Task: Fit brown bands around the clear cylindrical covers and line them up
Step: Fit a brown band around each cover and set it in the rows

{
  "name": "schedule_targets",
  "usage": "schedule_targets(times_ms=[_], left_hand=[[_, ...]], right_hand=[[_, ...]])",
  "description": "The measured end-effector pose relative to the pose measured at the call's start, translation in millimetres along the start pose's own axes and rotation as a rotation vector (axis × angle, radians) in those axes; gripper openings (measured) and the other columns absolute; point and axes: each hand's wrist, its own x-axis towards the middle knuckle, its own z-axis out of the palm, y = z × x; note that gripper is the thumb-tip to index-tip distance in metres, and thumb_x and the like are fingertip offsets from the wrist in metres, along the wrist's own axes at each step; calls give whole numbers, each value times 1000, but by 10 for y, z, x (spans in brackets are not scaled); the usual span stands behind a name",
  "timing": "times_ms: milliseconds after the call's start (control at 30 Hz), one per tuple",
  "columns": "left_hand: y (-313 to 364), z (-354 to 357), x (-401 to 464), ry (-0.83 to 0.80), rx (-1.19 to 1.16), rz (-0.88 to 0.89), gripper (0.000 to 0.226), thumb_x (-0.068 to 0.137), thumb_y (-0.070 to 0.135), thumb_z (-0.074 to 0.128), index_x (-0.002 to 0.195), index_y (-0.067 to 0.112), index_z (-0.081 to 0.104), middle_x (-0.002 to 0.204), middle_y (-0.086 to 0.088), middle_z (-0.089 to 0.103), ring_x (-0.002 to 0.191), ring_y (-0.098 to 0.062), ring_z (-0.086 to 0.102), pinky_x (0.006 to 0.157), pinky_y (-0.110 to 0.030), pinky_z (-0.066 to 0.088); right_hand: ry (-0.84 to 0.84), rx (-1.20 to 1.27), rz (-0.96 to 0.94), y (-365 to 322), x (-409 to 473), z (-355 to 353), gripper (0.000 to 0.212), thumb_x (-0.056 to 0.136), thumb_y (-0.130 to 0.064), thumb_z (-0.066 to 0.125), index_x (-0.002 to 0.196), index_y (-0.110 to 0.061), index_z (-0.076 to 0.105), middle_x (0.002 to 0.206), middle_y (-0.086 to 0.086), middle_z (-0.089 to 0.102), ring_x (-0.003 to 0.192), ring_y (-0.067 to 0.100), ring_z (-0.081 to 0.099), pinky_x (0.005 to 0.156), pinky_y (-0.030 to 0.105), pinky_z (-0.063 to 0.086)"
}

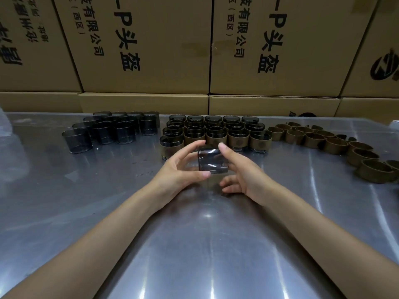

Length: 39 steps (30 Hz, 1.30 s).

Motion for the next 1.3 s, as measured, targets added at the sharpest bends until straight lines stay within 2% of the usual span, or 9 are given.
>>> schedule_targets(times_ms=[167, 333, 433, 567, 667, 833, 1033, 1133, 1300], left_hand=[[4, 2, 44, 26, 66, -100, 86, 69, 20, 81, 144, 32, 40, 132, 3, 58, 119, -13, 60, 101, -35, 48], [8, 84, 64, 53, 140, -149, 67, 66, 56, 72, 126, 28, 58, 120, 2, 68, 111, -12, 65, 90, -27, 53], [-31, 33, 63, 54, 35, -92, 56, 73, 32, 82, 124, 23, 60, 119, -6, 69, 111, -21, 66, 93, -36, 54], [-61, -61, 52, 19, -87, -18, 63, 68, -4, 73, 123, 25, 60, 122, -9, 64, 109, -18, 66, 81, -27, 54], [-57, -69, 49, -22, -62, 1, 68, 65, -9, 71, 123, 25, 59, 122, -7, 63, 108, -16, 66, 81, -26, 54], [-53, -34, 64, 10, 17, -28, 80, 63, 3, 77, 133, 31, 49, 128, -2, 61, 113, -16, 64, 91, -32, 52], [-27, 90, 105, 146, 159, -172, 77, 60, 61, 82, 121, 21, 59, 116, -1, 71, 105, -12, 68, 100, -35, 50], [-64, 151, 100, 253, 174, -121, 76, 60, 52, 86, 120, 15, 59, 112, -2, 71, 104, -15, 68, 98, -36, 52], [-87, 184, 53, 372, 393, 115, 60, 67, 26, 87, 119, 22, 56, 108, 12, 65, 98, 4, 62, 77, -8, 47]], right_hand=[[-112, 125, -106, 65, -29, -138, 55, 73, -26, 78, 124, -33, 59, 116, -3, 70, 98, 18, 71, 65, 24, 54], [-162, 126, -151, 81, -38, -155, 65, 74, -9, 77, 125, -45, 59, 129, -4, 61, 112, 14, 65, 75, 25, 55], [-158, 123, -153, 83, -24, -150, 69, 72, -8, 76, 129, -44, 56, 131, -4, 60, 112, 14, 65, 78, 27, 55], [-120, 137, -29, 7, -13, -102, 53, 83, -52, 55, 133, -33, 52, 129, 0, 63, 100, 22, 71, 62, 28, 56], [-96, 21, 48, -13, 2, -58, 52, 91, -64, 38, 127, -30, 56, 118, 1, 69, 92, 25, 73, 51, 24, 54], [-111, 126, -40, 38, -9, -119, 41, 85, -36, 63, 124, -24, 58, 123, 3, 66, 95, 26, 72, 62, 25, 56], [-119, 193, -136, 94, -9, -163, 52, 69, -14, 72, 117, -28, 58, 120, -1, 64, 100, 17, 69, 73, 26, 56], [-110, 155, -146, 107, -7, -151, 50, 80, 1, 68, 118, -28, 55, 123, 1, 62, 101, 14, 68, 78, 28, 55], [-6, -262, -343, 151, -20, -5, 58, 76, 1, 77, 123, -23, 53, 114, -5, 66, 101, -2, 64, 81, 16, 52]])
